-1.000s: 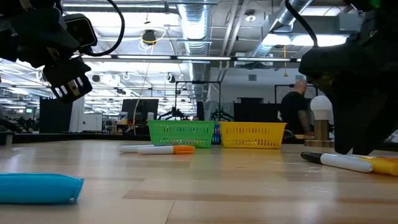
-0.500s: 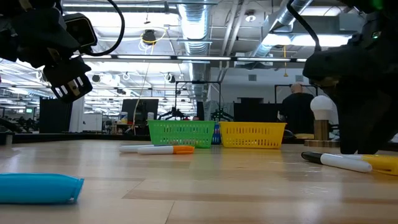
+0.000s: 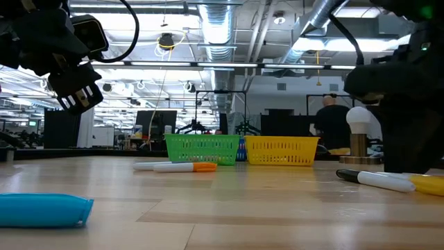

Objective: Pick & Place Markers
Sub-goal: Put the orange mini marker into the green bin

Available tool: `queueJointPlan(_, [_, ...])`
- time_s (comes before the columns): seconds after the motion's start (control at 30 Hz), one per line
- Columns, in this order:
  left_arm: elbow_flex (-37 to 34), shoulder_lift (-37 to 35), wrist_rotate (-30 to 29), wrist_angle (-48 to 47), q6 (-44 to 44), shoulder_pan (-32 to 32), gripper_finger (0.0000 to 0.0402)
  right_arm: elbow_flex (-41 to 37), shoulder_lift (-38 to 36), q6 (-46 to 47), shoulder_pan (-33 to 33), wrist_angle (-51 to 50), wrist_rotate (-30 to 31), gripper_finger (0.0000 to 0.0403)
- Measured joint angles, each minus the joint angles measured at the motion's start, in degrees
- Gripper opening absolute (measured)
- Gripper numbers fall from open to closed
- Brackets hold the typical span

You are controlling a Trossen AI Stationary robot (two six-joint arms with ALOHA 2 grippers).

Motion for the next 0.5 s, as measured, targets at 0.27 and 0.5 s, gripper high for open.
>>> queueJointPlan(0.27, [0.0,0.0,0.0,0.0,0.2,0.0,0.0145,-1.1,0.0,0.7,0.0,0.9,0.0,0.0142])
queueJointPlan(0.5, [0.0,0.0,-0.4,0.0,0.4,0.0,0.0145,-1.2,0.1,0.3,0.0,-0.8,-1.2,0.0054])
